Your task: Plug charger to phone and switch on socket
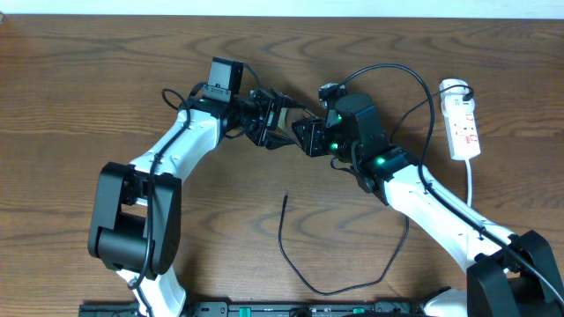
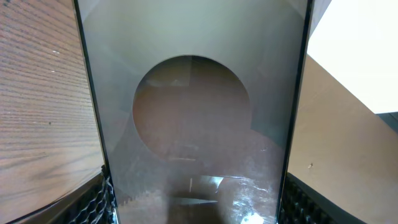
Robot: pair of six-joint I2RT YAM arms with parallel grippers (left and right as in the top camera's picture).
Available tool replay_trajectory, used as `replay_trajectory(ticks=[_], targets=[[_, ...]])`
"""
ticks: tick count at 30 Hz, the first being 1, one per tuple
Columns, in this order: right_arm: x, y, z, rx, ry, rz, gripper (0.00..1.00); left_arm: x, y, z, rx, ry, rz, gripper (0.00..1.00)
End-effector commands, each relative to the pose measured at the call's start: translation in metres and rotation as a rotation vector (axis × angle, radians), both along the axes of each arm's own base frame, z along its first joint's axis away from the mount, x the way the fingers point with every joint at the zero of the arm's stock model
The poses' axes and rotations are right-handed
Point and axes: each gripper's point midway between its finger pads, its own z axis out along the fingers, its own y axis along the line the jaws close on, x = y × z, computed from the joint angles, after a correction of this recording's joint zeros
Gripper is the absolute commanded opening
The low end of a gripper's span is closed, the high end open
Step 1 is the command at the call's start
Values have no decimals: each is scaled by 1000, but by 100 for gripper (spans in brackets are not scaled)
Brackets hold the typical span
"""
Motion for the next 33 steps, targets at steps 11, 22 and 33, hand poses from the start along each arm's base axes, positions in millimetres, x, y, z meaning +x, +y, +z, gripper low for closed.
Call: replay_trajectory(ticks=[11,22,33], targets=[[3,3,2,-7,-12,5,26,1,-8,22,-47,-36,-30,7],[3,2,2,-7,-13,5,19,1,-8,22,-47,-36,-30,7],[3,2,2,-2,-8,-1,9,1,-8,22,-47,-36,-30,7]])
